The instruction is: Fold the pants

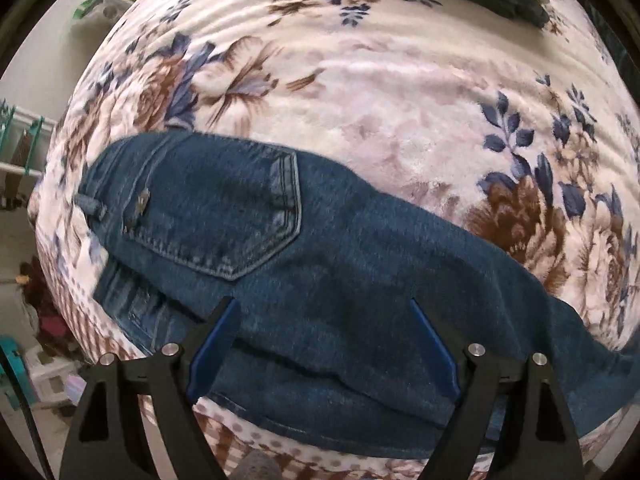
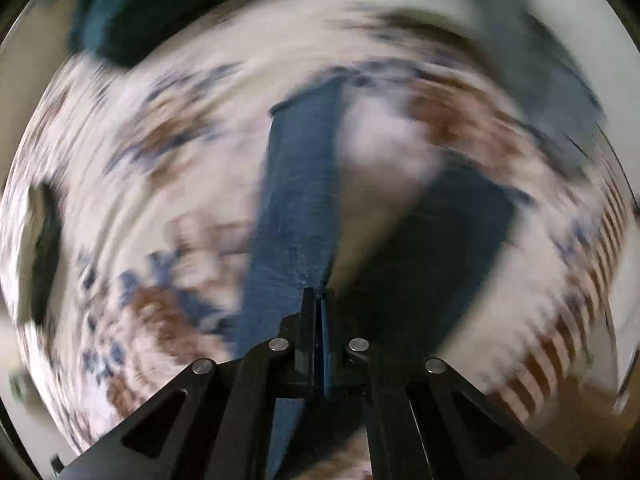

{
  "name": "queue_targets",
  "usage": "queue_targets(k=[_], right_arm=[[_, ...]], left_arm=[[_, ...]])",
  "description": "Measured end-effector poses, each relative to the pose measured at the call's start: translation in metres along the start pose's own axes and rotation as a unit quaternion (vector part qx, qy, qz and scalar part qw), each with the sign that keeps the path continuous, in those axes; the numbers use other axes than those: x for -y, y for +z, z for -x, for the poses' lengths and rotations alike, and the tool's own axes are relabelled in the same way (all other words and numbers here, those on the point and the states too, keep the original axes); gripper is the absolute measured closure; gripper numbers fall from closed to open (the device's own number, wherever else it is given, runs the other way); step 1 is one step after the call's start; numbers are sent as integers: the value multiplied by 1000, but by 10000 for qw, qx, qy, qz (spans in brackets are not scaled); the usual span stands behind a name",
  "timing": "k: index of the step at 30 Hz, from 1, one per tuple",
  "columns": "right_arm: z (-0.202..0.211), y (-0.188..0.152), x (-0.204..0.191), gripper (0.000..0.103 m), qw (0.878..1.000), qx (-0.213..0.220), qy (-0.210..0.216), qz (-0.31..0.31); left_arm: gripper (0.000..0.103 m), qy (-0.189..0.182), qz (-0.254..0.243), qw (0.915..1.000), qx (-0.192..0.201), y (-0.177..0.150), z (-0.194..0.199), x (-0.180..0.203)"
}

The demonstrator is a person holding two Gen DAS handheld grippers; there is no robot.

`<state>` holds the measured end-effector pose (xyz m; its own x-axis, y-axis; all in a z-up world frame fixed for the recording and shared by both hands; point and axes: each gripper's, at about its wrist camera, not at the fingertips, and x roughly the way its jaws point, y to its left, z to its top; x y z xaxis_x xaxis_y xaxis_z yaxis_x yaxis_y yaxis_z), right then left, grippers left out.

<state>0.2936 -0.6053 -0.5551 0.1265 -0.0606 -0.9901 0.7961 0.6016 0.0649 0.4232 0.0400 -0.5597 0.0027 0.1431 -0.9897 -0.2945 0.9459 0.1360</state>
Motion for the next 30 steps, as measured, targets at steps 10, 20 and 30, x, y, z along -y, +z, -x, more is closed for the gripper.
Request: queue_targets(k=[10, 20, 30], right_arm=[[-87, -56, 108, 98, 9945, -552, 162, -872], [-29, -121, 26, 42, 9969, -681, 214, -323], [-83, -316, -174, 42, 9507, -2428, 1916, 225]], left_arm=[[19, 96, 242, 9997, -3, -22, -10, -3], [19, -482, 882, 9943, 342, -40, 25, -50], [19, -1081, 2128, 9711, 53, -16, -9, -193]])
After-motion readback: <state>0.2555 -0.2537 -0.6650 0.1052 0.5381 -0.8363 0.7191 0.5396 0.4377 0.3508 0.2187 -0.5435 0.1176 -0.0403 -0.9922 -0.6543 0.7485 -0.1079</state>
